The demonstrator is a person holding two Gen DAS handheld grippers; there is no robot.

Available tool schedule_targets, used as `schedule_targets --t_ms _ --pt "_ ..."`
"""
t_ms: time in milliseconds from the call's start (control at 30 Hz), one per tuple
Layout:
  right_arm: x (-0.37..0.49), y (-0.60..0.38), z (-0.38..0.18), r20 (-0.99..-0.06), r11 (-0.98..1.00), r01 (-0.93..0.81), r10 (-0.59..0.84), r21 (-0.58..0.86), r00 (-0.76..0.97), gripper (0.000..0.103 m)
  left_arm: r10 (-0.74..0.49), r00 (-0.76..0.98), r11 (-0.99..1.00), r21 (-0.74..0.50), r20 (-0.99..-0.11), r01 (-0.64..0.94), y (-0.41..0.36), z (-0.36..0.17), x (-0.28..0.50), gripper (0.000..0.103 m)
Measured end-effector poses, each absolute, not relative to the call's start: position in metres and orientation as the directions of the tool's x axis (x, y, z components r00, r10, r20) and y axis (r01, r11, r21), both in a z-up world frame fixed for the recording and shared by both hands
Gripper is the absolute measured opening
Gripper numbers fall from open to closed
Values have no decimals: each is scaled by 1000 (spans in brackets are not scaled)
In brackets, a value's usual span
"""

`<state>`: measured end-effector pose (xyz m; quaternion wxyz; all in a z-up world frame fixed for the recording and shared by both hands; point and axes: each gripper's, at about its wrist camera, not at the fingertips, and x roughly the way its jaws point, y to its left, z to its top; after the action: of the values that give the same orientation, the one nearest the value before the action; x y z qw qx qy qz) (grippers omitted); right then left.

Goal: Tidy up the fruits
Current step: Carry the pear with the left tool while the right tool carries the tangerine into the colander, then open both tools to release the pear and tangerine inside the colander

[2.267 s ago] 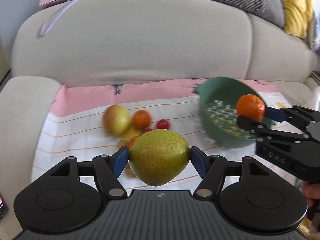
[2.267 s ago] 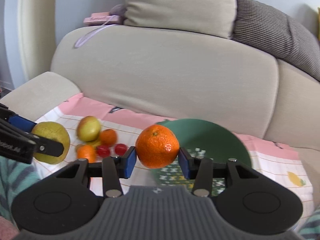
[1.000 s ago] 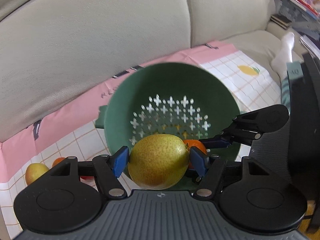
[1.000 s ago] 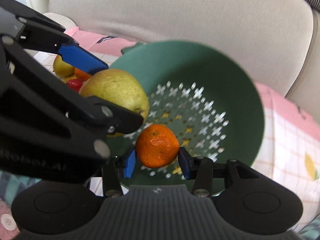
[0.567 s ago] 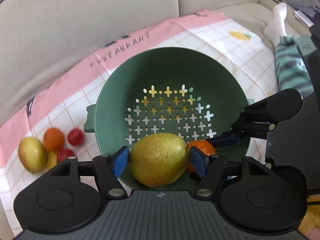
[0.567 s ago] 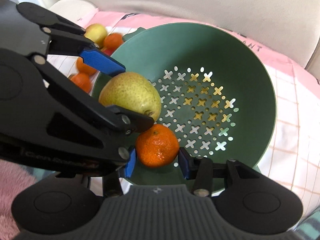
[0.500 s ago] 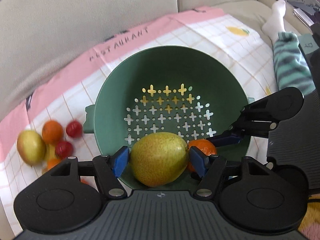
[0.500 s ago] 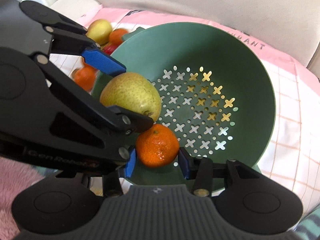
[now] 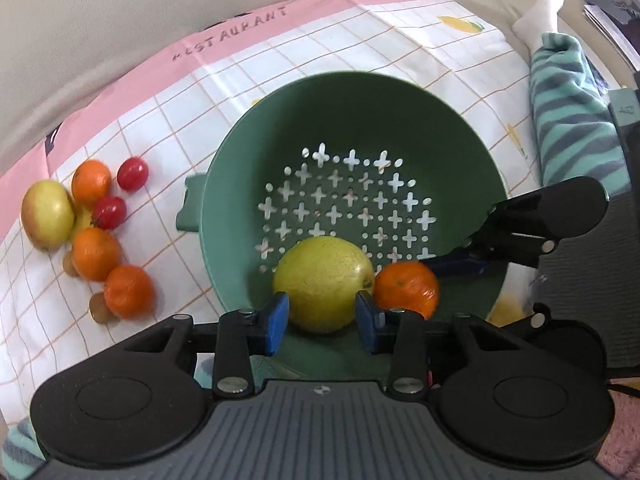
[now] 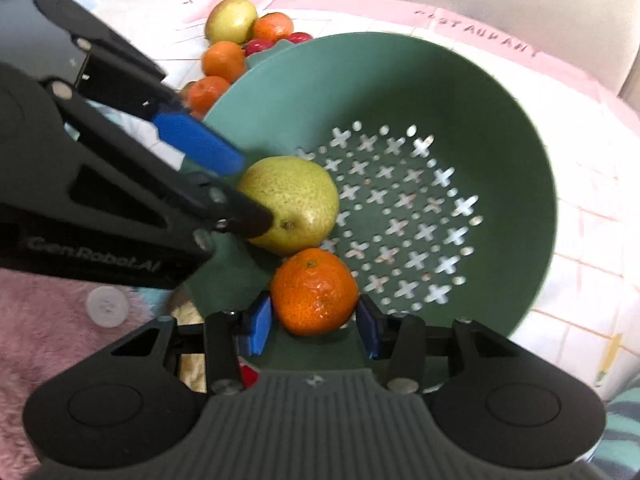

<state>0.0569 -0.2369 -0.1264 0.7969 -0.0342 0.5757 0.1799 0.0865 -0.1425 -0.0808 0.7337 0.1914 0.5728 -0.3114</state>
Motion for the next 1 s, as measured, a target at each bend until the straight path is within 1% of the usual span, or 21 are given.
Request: schedule_targets --t_ms 67,233,367,467,567,633,800,867,933,1000 --pt "59 -231 -124 -932 935 -329 233 135 279 43 -250 141 740 -95 -958 666 -139 -82 87 46" --pt "50 -227 -112 -928 940 -322 216 113 303 43 -256 159 753 -94 -953 651 -129 -81 85 46" --pt "45 -224 -104 -926 944 -319 197 90 321 44 -311 149 762 -152 -939 630 -117 -75 85 48" --pt "40 -227 -103 -923 946 -317 184 73 338 45 -328 146 765 -172 -933 621 -113 -71 84 48" --pt "30 -234 -100 -916 948 -312 181 65 358 49 -331 153 767 -171 -931 618 -112 -69 82 49" --pt "29 -240 -101 -909 949 -306 188 72 372 56 -337 155 765 -174 -929 621 -111 -68 80 50" --pt "29 -239 -100 -899 950 -307 189 64 396 58 -336 174 758 -156 -926 634 -111 -61 73 50" --pt "27 -237 -96 -892 949 -310 191 62 409 64 -332 186 761 -146 -925 633 -109 -58 70 51" --pt "25 -233 -94 -885 948 -313 187 49 427 72 -323 201 765 -131 -925 630 -106 -53 69 51" --pt "24 -230 -89 -877 947 -318 179 31 445 75 -312 223 773 -110 -923 625 -102 -49 68 51"
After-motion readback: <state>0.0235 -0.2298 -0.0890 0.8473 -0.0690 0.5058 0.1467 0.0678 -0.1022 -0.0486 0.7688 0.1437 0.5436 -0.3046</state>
